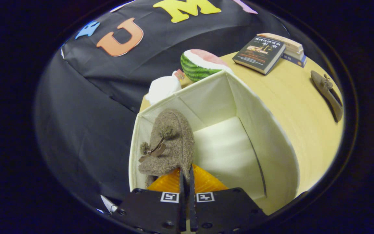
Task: Open the storage box then place both shoes into the box .Put the left shoe in first, then the right shoe, with the right side of both shoes facing outward in a uniform manner.
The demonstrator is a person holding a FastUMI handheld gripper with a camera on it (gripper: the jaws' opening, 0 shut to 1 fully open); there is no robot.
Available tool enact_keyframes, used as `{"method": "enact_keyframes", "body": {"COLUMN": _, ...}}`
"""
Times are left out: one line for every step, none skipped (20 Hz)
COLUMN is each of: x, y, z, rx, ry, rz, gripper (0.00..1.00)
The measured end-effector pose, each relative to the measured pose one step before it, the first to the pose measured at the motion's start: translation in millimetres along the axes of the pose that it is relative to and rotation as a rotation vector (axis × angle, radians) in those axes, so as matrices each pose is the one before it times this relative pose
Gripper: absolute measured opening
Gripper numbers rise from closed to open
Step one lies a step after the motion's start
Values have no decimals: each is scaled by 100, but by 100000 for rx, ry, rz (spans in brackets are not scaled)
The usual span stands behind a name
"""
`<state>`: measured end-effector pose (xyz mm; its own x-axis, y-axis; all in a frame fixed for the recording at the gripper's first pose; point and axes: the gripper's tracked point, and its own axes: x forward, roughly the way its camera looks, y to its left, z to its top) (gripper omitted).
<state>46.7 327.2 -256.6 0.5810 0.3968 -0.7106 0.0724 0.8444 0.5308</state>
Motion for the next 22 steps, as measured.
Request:
{"method": "enact_keyframes", "body": {"x": 66, "y": -96, "z": 134, "rx": -655, "ry": 329, "rz": -266, "gripper": 8}}
{"method": "enact_keyframes", "body": {"x": 134, "y": 238, "z": 53, "rx": 186, "ry": 474, "rz": 1158, "gripper": 9}}
{"method": "enact_keyframes", "body": {"x": 246, "y": 69, "z": -176, "rx": -250, "ry": 1185, "rz": 327, "gripper": 16}}
{"method": "enact_keyframes", "body": {"x": -63, "y": 159, "z": -265, "rx": -429, "ry": 1247, "rz": 605, "gripper": 27}}
{"method": "enact_keyframes", "body": {"x": 3, "y": 34, "z": -357, "rx": -909, "ry": 1855, "rz": 588, "gripper": 32}}
{"method": "enact_keyframes", "body": {"x": -200, "y": 506, "z": -21, "rx": -525, "ry": -390, "rz": 2493, "gripper": 41}}
{"method": "enact_keyframes", "body": {"x": -358, "y": 32, "z": 227, "rx": -1828, "ry": -411, "rz": 645, "gripper": 50}}
{"method": "enact_keyframes", "body": {"x": -172, "y": 235, "z": 136, "rx": -2157, "ry": -388, "rz": 606, "gripper": 59}}
{"method": "enact_keyframes", "body": {"x": -710, "y": 99, "z": 242, "rx": -1886, "ry": -524, "rz": 727, "gripper": 67}}
{"method": "enact_keyframes", "body": {"x": -699, "y": 148, "z": 475, "rx": -1629, "ry": -1232, "rz": 917, "gripper": 70}}
{"method": "enact_keyframes", "body": {"x": -1063, "y": 43, "z": 663, "rx": -2174, "ry": -2153, "rz": 716, "gripper": 74}}
{"method": "enact_keyframes", "body": {"x": -1126, "y": -9, "z": 872, "rx": -3106, "ry": -2743, "rz": 457, "gripper": 77}}
{"method": "enact_keyframes", "body": {"x": -1392, "y": -164, "z": 826, "rx": -4241, "ry": -3016, "rz": 22, "gripper": 79}}
{"method": "enact_keyframes", "body": {"x": -1230, "y": -234, "z": 958, "rx": -3702, "ry": -2496, "rz": -91, "gripper": 83}}
{"method": "enact_keyframes", "body": {"x": -1402, "y": -398, "z": 904, "rx": -4128, "ry": -3207, "rz": 37, "gripper": 88}}
{"method": "enact_keyframes", "body": {"x": -1341, "y": -651, "z": 974, "rx": -4210, "ry": -3311, "rz": -545, "gripper": 92}}
{"method": "enact_keyframes", "body": {"x": -1744, "y": -706, "z": 1136, "rx": -4081, "ry": -3483, "rz": -277, "gripper": 94}}
{"method": "enact_keyframes", "body": {"x": -1443, "y": -995, "z": 1164, "rx": -3595, "ry": -3491, "rz": -485, "gripper": 96}}
{"method": "enact_keyframes", "body": {"x": -1542, "y": -1251, "z": 854, "rx": -3486, "ry": -3143, "rz": -680, "gripper": 96}}
{"method": "enact_keyframes", "body": {"x": -1490, "y": -1416, "z": 908, "rx": -2660, "ry": -2894, "rz": -749, "gripper": 96}}
{"method": "enact_keyframes", "body": {"x": -1775, "y": -1382, "z": 806, "rx": -2209, "ry": -2775, "rz": -611, "gripper": 96}}
{"method": "enact_keyframes", "body": {"x": -1463, "y": -1776, "z": 541, "rx": -1270, "ry": -2018, "rz": -1220, "gripper": 96}}
